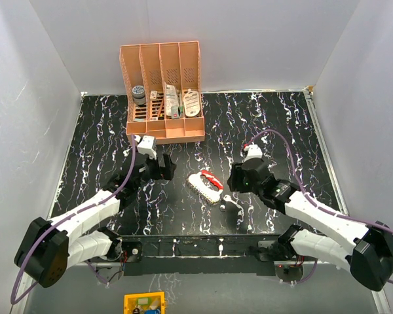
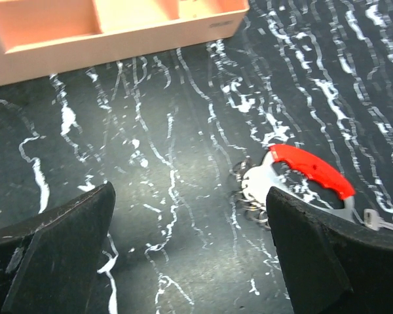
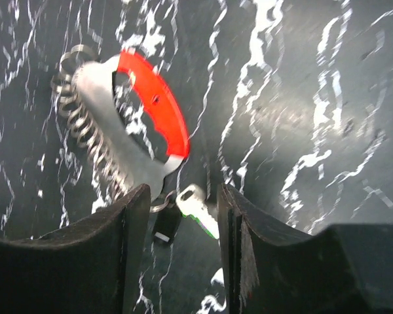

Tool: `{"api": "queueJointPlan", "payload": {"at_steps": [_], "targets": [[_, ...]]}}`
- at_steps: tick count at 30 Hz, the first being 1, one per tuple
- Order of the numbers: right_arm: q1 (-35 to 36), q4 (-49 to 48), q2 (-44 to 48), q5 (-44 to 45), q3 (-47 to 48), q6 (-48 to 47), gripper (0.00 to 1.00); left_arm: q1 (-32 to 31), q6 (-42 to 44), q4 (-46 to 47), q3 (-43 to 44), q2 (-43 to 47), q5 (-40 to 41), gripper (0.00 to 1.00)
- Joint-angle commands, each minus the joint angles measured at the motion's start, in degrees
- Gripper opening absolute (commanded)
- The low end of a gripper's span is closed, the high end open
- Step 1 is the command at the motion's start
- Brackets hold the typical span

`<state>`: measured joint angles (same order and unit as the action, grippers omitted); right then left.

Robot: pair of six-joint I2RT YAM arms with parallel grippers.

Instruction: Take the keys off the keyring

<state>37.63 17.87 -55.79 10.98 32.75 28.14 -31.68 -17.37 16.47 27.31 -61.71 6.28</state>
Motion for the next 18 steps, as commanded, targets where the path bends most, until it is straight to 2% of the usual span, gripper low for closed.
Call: {"api": "queueJointPlan", "payload": {"at_steps": [1,9,18], "targets": [[5.8,3.7,-0.7,1.6,-0.1,4.8,0.43,-0.3,-1.0,5.7,0.6,0.4,-6.7,0.99],[8.8,3.7,-7.0,1.2,0.3,7.5,0.42,-0.4,-0.3,5.4,2.7,-1.8,-9.7,0.99],[11.1,5.0,-11.6,1.6,1.1,9.3,0.39,-0.4,0.3,4.9,2.9,-1.8,-9.3,0.99]]}}
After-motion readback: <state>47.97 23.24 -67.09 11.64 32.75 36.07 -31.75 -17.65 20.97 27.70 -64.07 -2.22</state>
